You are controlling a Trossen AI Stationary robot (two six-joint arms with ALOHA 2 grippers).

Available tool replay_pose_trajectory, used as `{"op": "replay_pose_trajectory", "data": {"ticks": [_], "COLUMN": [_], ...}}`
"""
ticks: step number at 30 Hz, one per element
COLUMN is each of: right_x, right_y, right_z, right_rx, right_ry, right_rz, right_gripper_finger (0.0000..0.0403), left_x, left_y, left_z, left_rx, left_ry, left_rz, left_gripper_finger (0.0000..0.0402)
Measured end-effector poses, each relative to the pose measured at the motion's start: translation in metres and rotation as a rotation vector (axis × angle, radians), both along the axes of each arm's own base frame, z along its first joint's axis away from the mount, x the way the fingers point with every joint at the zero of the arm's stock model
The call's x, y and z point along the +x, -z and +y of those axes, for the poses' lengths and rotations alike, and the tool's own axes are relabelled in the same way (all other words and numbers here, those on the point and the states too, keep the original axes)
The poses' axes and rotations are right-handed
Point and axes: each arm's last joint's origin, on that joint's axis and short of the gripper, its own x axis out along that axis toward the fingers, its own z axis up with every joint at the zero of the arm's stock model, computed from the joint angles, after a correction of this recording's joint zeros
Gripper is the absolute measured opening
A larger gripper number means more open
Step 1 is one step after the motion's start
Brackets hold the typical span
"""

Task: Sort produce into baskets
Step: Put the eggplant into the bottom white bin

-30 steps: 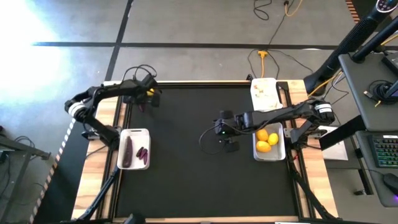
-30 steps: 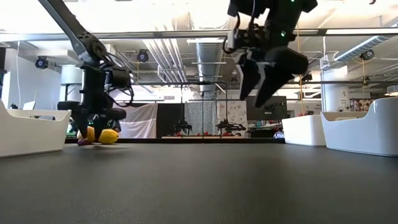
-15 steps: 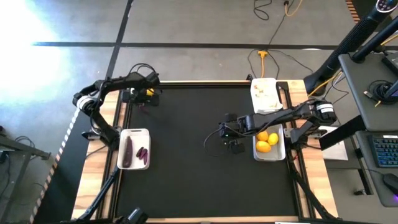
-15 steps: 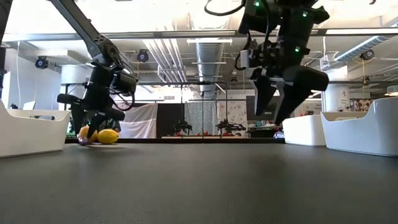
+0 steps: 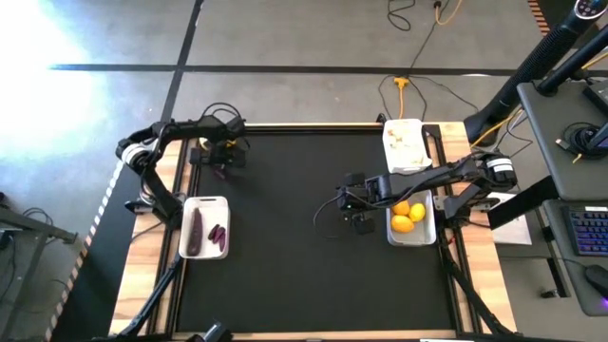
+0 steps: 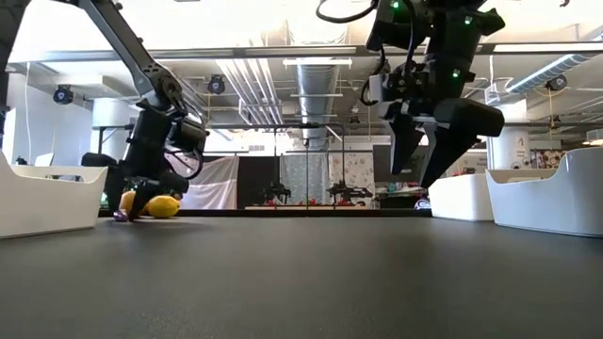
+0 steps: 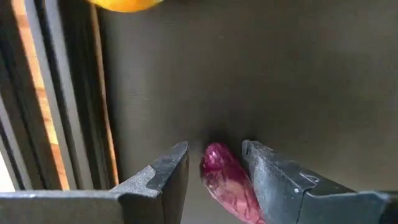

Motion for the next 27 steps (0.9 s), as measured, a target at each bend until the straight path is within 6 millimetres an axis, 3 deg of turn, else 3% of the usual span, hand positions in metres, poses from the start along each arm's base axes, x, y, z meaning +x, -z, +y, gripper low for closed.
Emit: {"op": "replay_pose_trajectory", "data": {"ticks": [8, 19, 23, 27], "right_x": [0.0, -0.001, -0.001, -0.001], "right_y": [0.0, 0.0, 0.0, 0.0], "right_z": [0.0, 0.0, 0.0, 0.0], "right_rx": [0.001, 0.001, 0.002, 0.004], "right_ry": [0.003, 0.003, 0.007, 0.009], "right_rz": [0.001, 0.008, 0.007, 0.007], "right_gripper_finger": [0.0364, 0.0364, 0.0364, 0.0364], "left_x": [0.027, 0.038, 0.034, 0.036], "left_y": [-0.003, -0.011, -0.002, 0.004], "left_z": [-0.015, -0.039, -0.043, -0.047], "left_rx": [0.047, 0.038, 0.022, 0.043], "left_ry": [0.105, 0.164, 0.128, 0.132], "left_rz": [-0.077, -0.096, -0.113, -0.146], "left_gripper_finger": [0.0154, 0.022, 0.0208, 0.0166]}}
